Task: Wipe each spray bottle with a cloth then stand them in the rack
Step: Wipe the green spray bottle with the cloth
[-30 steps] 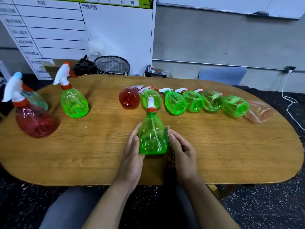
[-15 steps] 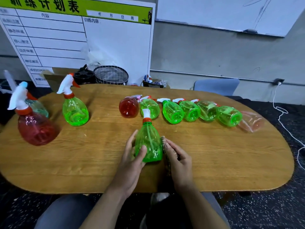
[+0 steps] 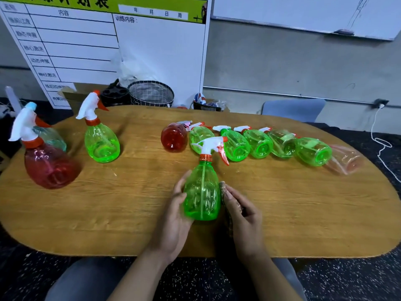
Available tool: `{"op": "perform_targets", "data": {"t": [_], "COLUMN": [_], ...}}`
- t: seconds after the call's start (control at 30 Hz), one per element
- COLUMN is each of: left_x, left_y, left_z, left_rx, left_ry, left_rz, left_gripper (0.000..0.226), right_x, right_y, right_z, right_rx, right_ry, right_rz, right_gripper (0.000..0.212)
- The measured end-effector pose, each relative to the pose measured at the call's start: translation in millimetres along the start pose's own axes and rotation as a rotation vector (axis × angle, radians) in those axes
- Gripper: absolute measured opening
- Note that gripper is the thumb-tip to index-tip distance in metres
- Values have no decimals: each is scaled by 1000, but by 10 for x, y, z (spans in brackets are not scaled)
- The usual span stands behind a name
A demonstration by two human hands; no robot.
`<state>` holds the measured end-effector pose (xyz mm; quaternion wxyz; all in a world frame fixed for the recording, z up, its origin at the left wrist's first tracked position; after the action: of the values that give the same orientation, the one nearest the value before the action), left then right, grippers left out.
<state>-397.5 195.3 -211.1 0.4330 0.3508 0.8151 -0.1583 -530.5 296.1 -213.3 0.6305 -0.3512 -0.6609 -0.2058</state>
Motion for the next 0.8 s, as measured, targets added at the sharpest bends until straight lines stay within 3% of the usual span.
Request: {"op": "perform_targets", "data": {"t": [0.03,0.17,0.43,0.57,0.7,0.8], "left_x": [-13,-19,-14,1,17,31], "left_y": [10,23,28,59,61,68], "left_z": [-17,-44,-24,-36,-18,-22], "left_rx": [2,50,55,11,-20,-4], "left_ry": [-24,-142,-192,-208,-270,-281], "left_rz": [-4,-51,-140,-181,-220,-220], "left_gripper": [55,103,88,100,94,92], "right_x": [-15,-13,18,172,661,875], "right_y": [2,9,25,15,-79,-289], "right_z": [5,15,-10,3,-56,-273], "right_rx": [3,5,-7,-13,-109,14], "right_ry": [14,2,120,396,812,1040], "right_rz": [6,1,67,221,537,633], "right_gripper": [28,27,27,27,28,27]}}
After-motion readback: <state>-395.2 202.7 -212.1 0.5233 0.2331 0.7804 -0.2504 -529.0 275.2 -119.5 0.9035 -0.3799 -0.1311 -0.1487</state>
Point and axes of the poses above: each hand's wrist, its own y-axis away from the middle knuckle, its own z-axis out of the back of the hand, x = y × z, the point moved 4 cm from there along -y, towards the middle knuckle, and after that the axes turned 8 degrees about y, right-handed, at the moved point
